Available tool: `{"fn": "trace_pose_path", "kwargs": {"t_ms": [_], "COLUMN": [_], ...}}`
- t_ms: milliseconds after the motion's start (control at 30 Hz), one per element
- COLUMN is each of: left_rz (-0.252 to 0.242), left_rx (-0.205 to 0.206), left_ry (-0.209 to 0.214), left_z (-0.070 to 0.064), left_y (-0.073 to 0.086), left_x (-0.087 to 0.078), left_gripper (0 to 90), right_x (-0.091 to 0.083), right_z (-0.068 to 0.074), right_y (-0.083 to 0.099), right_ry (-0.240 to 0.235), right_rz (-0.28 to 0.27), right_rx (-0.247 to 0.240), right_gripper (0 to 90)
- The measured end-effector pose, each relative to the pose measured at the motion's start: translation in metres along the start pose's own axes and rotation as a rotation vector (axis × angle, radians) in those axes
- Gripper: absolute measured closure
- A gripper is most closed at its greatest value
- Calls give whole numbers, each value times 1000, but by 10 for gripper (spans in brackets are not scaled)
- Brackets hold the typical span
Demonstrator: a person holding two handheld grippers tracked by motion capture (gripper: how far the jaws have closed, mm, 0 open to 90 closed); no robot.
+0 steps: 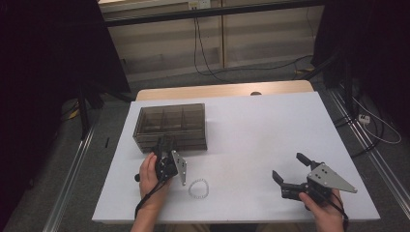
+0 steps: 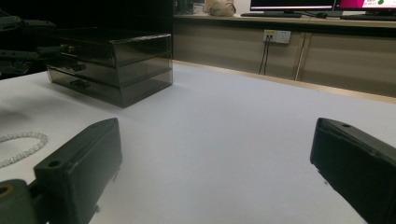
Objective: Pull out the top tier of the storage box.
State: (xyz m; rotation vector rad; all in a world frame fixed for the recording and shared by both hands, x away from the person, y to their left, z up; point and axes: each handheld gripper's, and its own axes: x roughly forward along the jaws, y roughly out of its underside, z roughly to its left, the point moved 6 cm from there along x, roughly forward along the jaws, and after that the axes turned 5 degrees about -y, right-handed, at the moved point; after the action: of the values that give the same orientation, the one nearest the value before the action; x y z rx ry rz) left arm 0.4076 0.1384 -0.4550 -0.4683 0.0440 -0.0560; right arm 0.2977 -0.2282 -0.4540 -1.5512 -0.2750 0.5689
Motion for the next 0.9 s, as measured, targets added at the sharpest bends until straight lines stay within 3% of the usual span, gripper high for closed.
{"fn": "trace_pose_path", "kwargs": {"t_ms": [467, 533, 667, 767, 900], "left_rz": [-15, -25, -8, -15, -11], "left_rx": [49, 36, 69, 50, 55], "left_ry": [18, 24, 32, 35, 35], "left_z": [-5, -8, -9, -12, -11], "left_y": [-3, -3, -3, -2, -2], "left_x": [2, 2, 2, 5, 7], "left_gripper": [654, 668, 664, 664, 697], "right_x": [1, 1, 1, 1, 1], "right_z": [-1, -1, -1, -1, -1], "right_y": [0, 1, 0, 1, 1], "right_ry": [1, 0, 1, 1, 0], "right_rz": [-1, 2, 1, 1, 1], "right_rx": [2, 1, 1, 4, 4], "right_gripper": [16, 16, 16, 16, 16]}}
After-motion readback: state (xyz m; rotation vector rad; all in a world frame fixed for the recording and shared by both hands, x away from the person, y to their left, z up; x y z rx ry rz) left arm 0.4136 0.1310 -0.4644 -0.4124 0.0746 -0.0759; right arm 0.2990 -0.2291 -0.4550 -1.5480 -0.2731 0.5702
